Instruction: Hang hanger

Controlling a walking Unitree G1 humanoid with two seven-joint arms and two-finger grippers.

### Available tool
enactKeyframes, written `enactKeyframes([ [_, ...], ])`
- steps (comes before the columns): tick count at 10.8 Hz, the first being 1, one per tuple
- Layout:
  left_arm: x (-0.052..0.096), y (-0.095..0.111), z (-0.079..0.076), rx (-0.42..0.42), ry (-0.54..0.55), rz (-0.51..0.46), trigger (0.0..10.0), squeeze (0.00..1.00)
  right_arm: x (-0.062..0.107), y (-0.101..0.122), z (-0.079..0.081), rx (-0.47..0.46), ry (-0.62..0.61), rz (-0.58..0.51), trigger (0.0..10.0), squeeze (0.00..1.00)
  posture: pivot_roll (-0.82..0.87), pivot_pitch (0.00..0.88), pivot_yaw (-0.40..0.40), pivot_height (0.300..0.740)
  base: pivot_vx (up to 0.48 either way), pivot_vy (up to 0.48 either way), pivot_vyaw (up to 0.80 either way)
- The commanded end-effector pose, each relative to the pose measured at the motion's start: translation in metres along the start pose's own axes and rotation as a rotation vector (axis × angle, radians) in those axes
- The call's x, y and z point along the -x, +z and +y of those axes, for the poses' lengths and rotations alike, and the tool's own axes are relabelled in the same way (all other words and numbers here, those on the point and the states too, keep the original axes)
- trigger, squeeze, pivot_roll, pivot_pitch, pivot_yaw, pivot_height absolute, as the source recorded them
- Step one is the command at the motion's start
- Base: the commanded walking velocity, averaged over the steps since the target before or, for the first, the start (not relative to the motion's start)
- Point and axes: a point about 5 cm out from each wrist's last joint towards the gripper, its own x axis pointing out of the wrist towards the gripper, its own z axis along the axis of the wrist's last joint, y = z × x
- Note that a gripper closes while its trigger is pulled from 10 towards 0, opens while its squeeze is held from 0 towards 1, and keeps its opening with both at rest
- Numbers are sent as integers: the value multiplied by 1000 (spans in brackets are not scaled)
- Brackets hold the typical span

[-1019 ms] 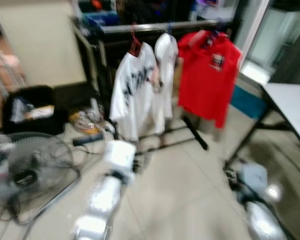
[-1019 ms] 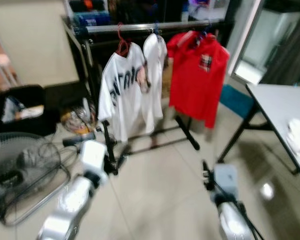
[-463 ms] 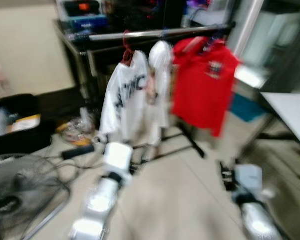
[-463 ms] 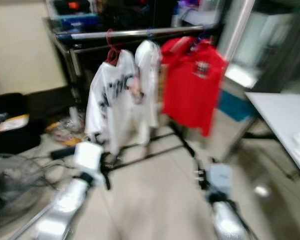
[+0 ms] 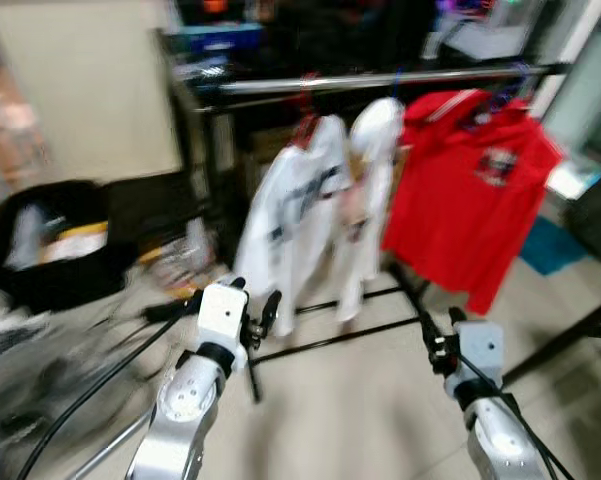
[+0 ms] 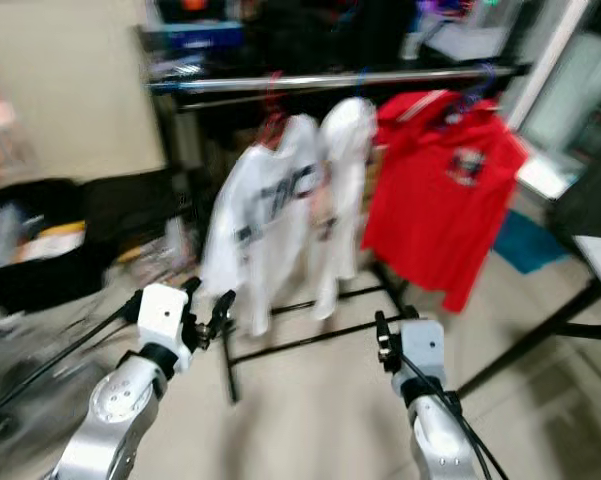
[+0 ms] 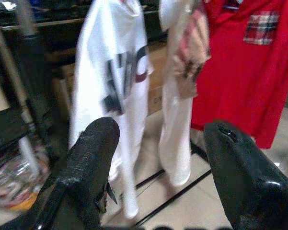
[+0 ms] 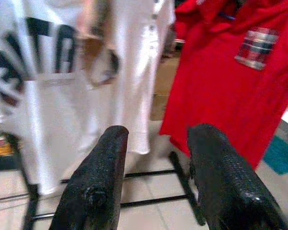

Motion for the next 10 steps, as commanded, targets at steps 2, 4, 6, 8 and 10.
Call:
enactKeyframes([
  [2, -2, 2, -4, -11, -14, -6, 10000, 0, -3, 2, -2, 1, -15, -10, 10000, 0, 104, 61, -35, 740, 414, 0, 0],
  [4, -3, 3, -3, -14, -13, -7, 10000, 0, -4, 3, -1, -2, -14, -13, 10000, 0, 105, 58, -34, 740, 405, 0, 0],
  [6, -3, 3, -2, -16, -13, -8, 10000, 0, -5, 3, -1, -3, -14, -16, 10000, 0, 109, 55, -33, 740, 403, 0, 0],
  [8, -2, 3, -2, -19, -14, -8, 10000, 0, -6, 3, 0, -3, -14, -18, 10000, 0, 112, 54, -32, 740, 390, 0, 0],
  [10, -2, 3, -2, -24, -20, -6, 10000, 0, -7, 5, 1, -6, -10, -26, 10000, 0, 113, 54, -32, 740, 326, 0, 0],
])
